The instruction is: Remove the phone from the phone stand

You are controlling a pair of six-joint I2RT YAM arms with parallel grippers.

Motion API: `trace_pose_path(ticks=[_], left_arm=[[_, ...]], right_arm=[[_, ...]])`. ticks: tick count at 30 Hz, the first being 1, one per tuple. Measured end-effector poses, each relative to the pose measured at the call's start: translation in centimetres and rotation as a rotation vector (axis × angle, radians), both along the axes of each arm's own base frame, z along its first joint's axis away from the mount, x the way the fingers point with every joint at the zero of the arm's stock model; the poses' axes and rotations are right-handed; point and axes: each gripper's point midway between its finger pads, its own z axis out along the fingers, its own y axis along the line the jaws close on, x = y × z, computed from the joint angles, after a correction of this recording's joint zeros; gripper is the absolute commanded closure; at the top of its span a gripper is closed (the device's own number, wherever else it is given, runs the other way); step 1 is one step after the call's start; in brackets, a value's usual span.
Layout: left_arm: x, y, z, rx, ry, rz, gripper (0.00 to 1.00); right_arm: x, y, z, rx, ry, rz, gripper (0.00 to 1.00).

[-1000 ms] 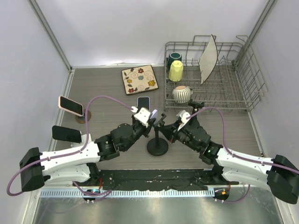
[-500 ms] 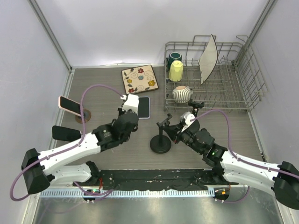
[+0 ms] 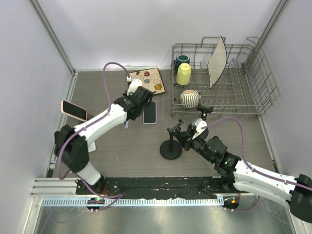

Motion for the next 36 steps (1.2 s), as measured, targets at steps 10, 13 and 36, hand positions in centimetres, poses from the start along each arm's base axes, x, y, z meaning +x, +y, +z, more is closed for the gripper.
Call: trace_pose_path(ticks=[10,13,36], left_arm=[[3.8,0.5,-6.6,0.126,0.218,0.080,1.00],[4.0,0.7,-8.3,0.142,0.268,0.083,0.95],[8.8,0.0,-13.1,0.119,0.372,0.088,0.45]], right_arm=[[0.0,-0.7,-0.1,-0.007,-0.010,-0.025,0.99],[0.1,-0.8,-0.1,-0.008,-0.012,-0.027,0.99],[0.1,-0.8,-0.1,-0.010,-0.011,-0.029,0.99]])
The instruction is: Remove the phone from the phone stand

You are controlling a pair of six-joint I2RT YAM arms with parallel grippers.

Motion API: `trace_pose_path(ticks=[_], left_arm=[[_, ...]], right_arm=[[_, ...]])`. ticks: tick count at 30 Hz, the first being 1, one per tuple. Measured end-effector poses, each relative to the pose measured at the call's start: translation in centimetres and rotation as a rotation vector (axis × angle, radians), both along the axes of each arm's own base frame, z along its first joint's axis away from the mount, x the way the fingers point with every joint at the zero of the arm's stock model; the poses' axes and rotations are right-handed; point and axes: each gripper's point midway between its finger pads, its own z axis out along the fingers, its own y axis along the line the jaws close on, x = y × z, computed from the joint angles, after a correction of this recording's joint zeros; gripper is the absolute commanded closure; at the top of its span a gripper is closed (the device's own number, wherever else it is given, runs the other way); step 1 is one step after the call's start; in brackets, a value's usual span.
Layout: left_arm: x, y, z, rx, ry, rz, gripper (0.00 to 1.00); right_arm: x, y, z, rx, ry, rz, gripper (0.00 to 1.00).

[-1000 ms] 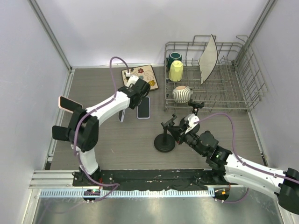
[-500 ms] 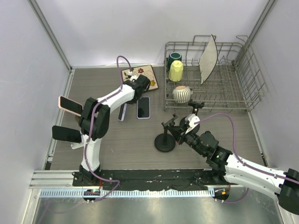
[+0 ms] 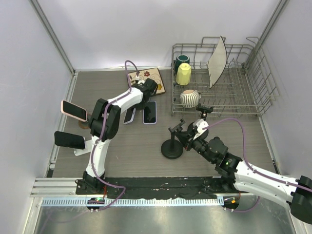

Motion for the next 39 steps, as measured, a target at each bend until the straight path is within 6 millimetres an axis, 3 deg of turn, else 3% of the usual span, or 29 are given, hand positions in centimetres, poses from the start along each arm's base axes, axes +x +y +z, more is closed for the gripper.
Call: trace_pose_path(ticks=[16,22,26,30,35,39], left_arm=[[0.4,-1.9,-0.7,-0.109,-0.010,-0.013,0.17],[-1.1,-2.4,1.0,-0.198,-0.026,-0.020,0.08],[-2.0,-2.7,5.3,-0.294,-0.105,-0.034,0.04],[-3.1,-2.4,11.6,-0.390,-0.239,-0.055,0.00],[-6.5,0.0,21.4,-0.506,-0.477,-0.077,0.00],[-10.3,2.8,27.4,-0.566,-0.671,-0.094,0.00]], right_arm=[[0.0,0.0,0.0,0.001,-0.001,-0.003,0.99],[0.3,-0.3,0.0,0.000,-0.001,-0.024,0.99],[0.7,-0.9,0.0,-0.010,-0.006,-0.064,0.99],[1.4,-1.7,-0.1,-0.025,-0.014,-0.118,0.99],[2.3,-3.1,-0.2,-0.048,-0.022,-0.207,0.99],[3.1,-4.6,-0.3,-0.062,-0.022,-0.303,0.99]])
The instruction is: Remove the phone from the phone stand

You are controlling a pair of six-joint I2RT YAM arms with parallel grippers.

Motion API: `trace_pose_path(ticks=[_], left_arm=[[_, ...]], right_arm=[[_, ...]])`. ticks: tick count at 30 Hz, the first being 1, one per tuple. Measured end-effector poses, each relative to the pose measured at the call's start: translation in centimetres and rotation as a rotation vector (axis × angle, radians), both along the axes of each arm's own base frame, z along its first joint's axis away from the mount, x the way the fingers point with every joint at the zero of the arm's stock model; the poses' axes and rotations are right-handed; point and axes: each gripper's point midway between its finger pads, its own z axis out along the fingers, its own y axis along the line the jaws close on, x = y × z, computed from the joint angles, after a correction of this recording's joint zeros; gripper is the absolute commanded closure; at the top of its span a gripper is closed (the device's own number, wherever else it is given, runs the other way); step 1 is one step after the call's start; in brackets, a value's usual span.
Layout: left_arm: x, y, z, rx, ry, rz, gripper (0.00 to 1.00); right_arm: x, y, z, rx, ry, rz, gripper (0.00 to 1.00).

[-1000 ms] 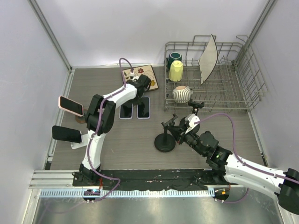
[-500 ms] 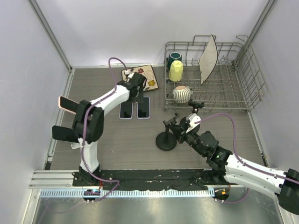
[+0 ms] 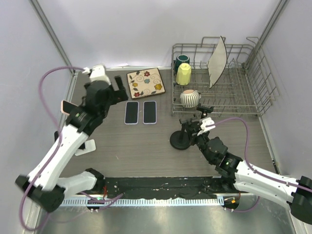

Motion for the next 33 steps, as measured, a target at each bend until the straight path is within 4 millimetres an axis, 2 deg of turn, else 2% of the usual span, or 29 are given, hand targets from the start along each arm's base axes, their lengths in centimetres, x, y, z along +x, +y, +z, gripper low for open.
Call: trace_pose_path(ticks=[3,6,13,19,23,33], left_arm=[[-2.8,2.1,2.6,-0.025,-0.120,0.007,0.00],[-5.2,3.7,4.1,-0.033,-0.231,-0.003,0.00],[-8.9,6.2,3.3,0.032,-0.400,-0.037,0.00],[-10.0,7.2,1.4,0.074,-0.450,-0.034,0.00],[-10.1,7.5,1.2,0.089,-0.465,-0.027,0.00],[-9.9,7.6,1.4,0.098,-0.471,-0.021,0.00]], right_arm=[[0.5,-0.8,-0.2,-0.008,0.003,-0.054,0.99],[1.0,-1.2,-0.2,-0.001,0.002,-0.100,0.99],[1.8,-3.4,-0.1,0.035,0.005,-0.250,0.99],[2.0,-5.9,0.0,0.030,-0.001,-0.378,0.99],[1.9,-6.9,0.0,0.012,-0.004,-0.421,0.99],[2.9,-4.6,-0.6,-0.049,-0.023,-0.342,0.99]])
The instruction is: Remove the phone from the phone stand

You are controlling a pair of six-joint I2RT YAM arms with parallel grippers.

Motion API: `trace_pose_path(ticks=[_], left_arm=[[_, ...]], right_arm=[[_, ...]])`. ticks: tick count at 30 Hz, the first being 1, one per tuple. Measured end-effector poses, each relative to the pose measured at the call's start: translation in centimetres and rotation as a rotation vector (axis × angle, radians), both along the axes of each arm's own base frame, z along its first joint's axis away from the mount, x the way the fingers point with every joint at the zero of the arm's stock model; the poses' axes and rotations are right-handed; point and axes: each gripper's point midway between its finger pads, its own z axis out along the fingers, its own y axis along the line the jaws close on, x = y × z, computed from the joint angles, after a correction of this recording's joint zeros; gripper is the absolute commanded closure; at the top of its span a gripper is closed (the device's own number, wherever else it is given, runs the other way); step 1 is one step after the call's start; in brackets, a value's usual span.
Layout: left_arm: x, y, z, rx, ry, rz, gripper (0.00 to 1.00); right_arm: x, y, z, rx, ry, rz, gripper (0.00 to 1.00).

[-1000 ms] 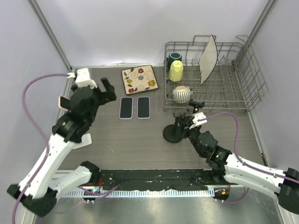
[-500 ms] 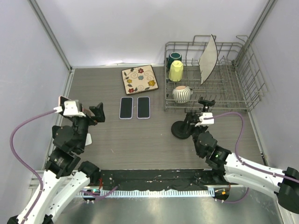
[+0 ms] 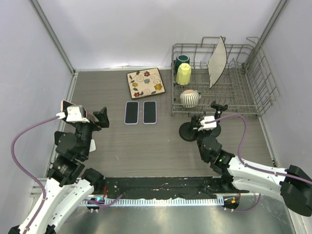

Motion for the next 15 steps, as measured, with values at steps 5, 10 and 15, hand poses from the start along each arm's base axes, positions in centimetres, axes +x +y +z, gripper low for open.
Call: trace_pose_path(ticks=[5,10,15], left_arm=[[0.0,0.1,-0.1,0.000,0.001,0.005,0.00],[-0.1,0.2,-0.4,0.000,0.003,0.011,0.00],[-0.1,0.3,-0.4,0.000,0.003,0.012,0.00]], right_arm=[[0.6,0.4,-0.4,-0.003,-0.003,-0.016,0.99],[0.6,-0.3,-0.2,0.003,-0.009,-0.052,0.99],[0.4,-0.6,0.0,0.006,-0.006,-0.051,0.79]])
